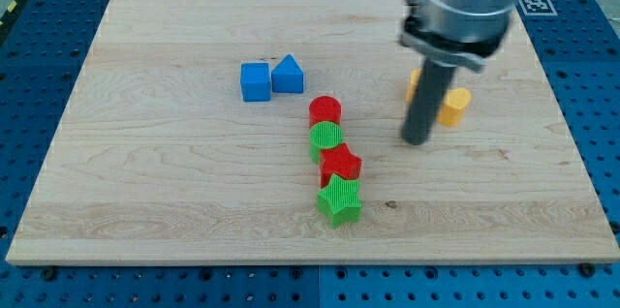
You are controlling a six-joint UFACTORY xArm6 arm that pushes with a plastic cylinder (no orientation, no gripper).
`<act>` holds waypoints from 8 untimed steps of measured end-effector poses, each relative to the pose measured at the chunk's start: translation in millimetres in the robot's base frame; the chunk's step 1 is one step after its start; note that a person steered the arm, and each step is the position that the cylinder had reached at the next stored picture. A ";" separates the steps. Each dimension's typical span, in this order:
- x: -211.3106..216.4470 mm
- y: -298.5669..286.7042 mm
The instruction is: Push the yellow hexagon slightly right
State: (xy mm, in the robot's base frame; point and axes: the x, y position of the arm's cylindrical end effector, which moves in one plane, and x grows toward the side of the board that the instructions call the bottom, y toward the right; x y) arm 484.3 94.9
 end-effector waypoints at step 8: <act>-67.0 24.1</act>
State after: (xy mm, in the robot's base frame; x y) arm 417.3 119.0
